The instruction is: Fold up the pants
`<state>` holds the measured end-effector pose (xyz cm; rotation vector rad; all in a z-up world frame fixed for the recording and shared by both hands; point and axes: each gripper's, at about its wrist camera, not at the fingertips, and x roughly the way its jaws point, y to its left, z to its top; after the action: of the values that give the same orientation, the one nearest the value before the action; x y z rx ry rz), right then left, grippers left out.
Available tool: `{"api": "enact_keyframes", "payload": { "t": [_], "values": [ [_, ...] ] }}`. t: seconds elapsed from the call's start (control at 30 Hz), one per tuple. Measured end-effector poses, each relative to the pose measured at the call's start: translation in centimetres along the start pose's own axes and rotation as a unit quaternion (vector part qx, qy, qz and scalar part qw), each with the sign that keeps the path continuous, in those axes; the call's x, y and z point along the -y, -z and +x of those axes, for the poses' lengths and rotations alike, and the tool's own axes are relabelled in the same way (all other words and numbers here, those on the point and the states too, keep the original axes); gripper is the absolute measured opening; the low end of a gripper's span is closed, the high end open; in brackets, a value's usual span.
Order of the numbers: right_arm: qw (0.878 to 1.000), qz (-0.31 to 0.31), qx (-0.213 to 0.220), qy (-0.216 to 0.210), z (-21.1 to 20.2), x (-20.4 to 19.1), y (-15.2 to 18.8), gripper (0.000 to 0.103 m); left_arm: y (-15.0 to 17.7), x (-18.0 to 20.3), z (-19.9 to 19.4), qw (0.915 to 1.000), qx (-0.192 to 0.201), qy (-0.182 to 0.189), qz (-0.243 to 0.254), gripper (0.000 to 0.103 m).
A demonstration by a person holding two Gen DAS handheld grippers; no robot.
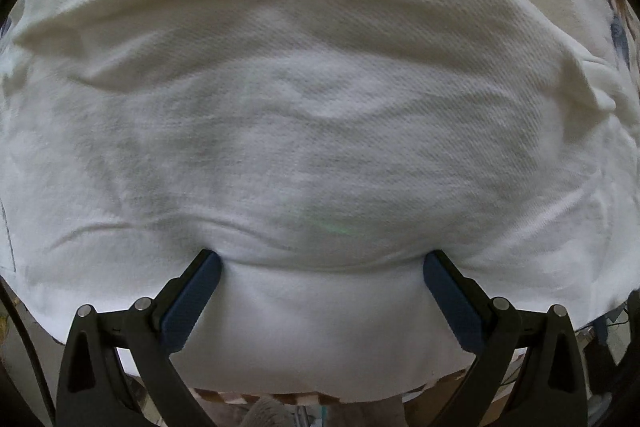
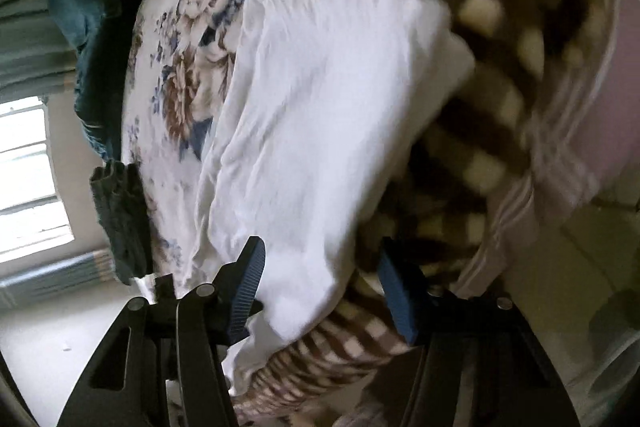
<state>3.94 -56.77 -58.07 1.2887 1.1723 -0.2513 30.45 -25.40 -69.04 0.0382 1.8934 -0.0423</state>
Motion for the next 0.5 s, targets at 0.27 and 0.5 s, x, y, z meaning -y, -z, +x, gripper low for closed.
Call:
{"api": "enact_keyframes", "payload": {
  "t": [0.27, 0.5],
  "values": [
    [0.998, 0.028, 0.049, -0.031, -1.5, 0.1, 0.3, 0.060, 2.8, -1.1, -0.9, 1.0000, -0.004, 0.004, 0.006, 0.103],
    [0.999, 0.018, -0.026, 0.004, 3.2, 0.8, 1.8, 0.060, 2.9, -1.7, -0.6, 1.0000, 0.002, 0.003, 0.006, 0.103]
  ]
}}
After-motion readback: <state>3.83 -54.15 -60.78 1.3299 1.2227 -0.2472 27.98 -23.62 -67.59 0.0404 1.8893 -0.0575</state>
